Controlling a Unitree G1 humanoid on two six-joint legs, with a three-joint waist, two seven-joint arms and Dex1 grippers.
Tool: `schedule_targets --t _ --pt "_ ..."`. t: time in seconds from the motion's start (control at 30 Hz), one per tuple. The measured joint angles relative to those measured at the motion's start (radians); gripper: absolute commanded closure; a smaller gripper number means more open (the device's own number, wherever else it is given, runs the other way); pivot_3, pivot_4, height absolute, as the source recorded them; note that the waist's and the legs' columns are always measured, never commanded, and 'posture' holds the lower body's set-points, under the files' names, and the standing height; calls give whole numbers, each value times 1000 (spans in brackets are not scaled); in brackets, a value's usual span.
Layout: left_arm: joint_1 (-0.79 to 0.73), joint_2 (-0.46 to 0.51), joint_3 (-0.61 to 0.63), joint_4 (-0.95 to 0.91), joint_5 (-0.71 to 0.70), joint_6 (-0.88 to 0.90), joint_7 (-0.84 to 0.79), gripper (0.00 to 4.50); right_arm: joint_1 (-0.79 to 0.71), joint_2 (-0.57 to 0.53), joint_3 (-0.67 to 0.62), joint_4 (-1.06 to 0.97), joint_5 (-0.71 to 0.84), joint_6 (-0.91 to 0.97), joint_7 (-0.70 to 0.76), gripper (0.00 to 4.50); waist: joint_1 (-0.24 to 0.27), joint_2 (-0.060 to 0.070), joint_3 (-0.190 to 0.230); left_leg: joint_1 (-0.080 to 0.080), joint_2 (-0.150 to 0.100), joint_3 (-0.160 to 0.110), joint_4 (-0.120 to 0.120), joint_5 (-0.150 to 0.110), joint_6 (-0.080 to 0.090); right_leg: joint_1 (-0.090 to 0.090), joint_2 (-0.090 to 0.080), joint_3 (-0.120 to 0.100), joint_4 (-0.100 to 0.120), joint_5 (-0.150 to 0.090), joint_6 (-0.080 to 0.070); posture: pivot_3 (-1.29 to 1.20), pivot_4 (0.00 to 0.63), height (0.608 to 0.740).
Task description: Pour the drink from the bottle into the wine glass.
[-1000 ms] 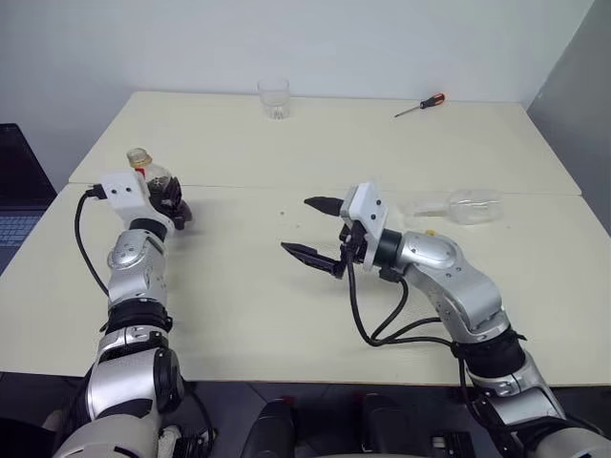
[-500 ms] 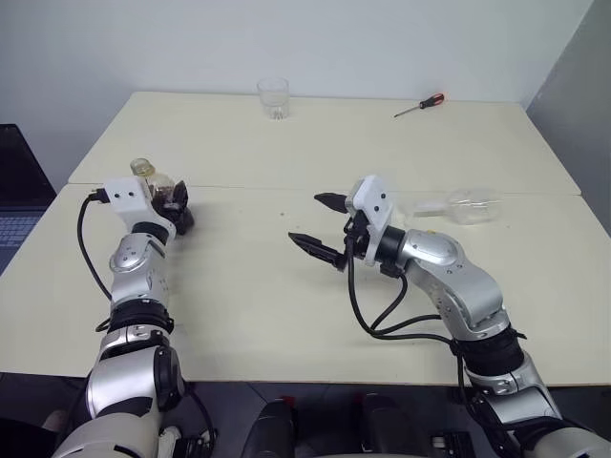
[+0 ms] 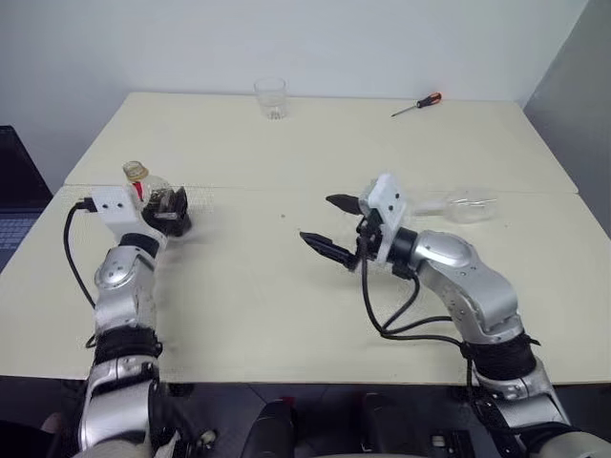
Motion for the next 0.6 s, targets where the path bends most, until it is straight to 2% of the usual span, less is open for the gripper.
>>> schedule_targets --t 0.17,0.33,0.4,0.47,0.6 --pt "176 -9 43 -339 -68 186 69 45 64 -58 -47 -84 38 40 5 0 1 0 0 1 0 -2 0 0 0 2 0 0 1 0 0 0 150 740" --pt "430 -35 50 -692 -158 373 86 45 158 -101 -107 -136 57 72 -32 0 2 -1 -1 1 0 0 0 0 0 2 0 1 -1 0 0 0 150 740" --pt "489 -27 8 -788 -178 414 50 45 178 -95 -140 -137 53 89 -79 0 7 -1 -1 1 0 -1 0 0 0 3 0 1 0 0 0 0 150 740" --pt "547 11 -87 -905 -190 435 -29 45 185 -79 -165 -130 30 110 -154 0 7 -1 -1 2 0 -1 -1 0 0 4 1 1 0 0 0 0 150 740" --pt "570 62 -193 -1024 -217 439 -157 45 185 -25 -211 -83 -4 155 -282 0 3 0 -1 4 0 2 -3 0 0 3 2 1 0 0 -1 0 150 740"
